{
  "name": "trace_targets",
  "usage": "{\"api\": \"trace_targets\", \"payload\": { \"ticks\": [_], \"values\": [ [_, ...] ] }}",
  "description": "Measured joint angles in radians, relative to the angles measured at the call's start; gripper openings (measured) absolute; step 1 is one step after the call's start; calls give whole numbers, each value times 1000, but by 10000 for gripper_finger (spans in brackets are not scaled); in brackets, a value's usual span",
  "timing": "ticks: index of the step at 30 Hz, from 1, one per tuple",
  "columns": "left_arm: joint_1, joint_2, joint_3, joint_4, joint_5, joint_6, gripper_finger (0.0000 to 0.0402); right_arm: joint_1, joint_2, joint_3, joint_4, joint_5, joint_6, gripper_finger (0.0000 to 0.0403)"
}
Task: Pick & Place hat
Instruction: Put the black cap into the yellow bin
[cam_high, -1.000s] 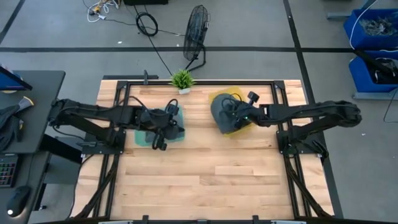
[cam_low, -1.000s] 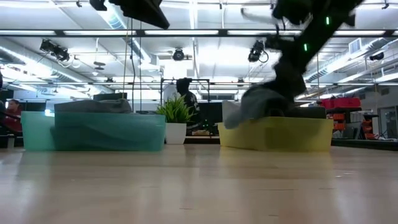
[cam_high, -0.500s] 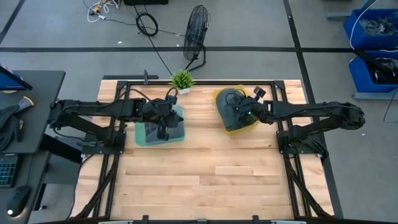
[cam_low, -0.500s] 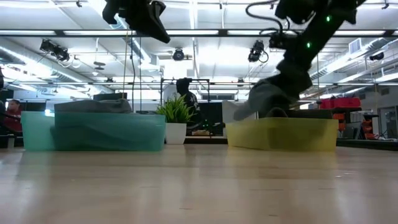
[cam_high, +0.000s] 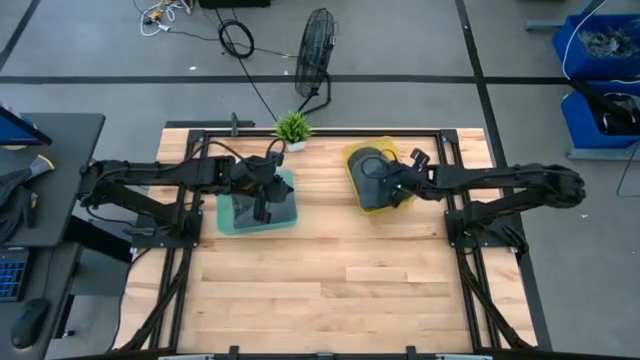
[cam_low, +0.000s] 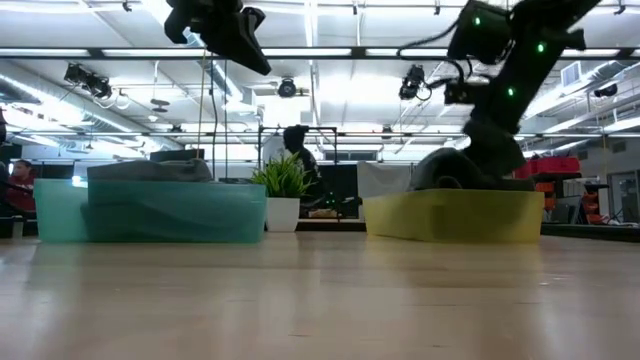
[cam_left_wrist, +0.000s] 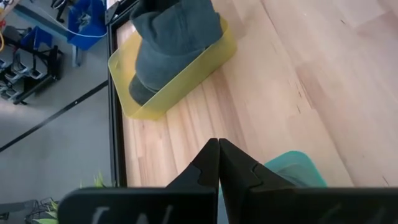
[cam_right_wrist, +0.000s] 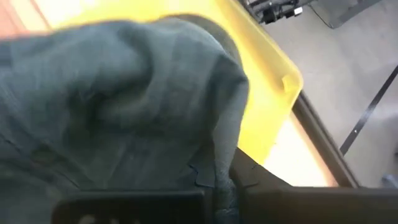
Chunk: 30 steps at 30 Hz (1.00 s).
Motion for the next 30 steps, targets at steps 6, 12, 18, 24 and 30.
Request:
{"api": "trace_targets", "payload": {
  "ticks": [6, 12, 18, 24, 30],
  "values": [
    [0, 0, 0, 2, 23, 0, 6, 0, 6, -51, 73, -1, -32, 45],
    [0, 0, 0, 8, 23, -1, 7, 0, 6, 5, 47, -7, -26, 107],
    [0, 0, 0, 5, 23, -31, 7, 11, 6, 159, -169, -16, 93, 151],
    [0, 0, 0, -5, 23, -33, 7, 4, 6, 184, -289, -14, 351, 136],
    [0, 1, 0, -10, 23, -26, 7, -2, 7, 40, -185, -50, 365, 37]
  ]
}}
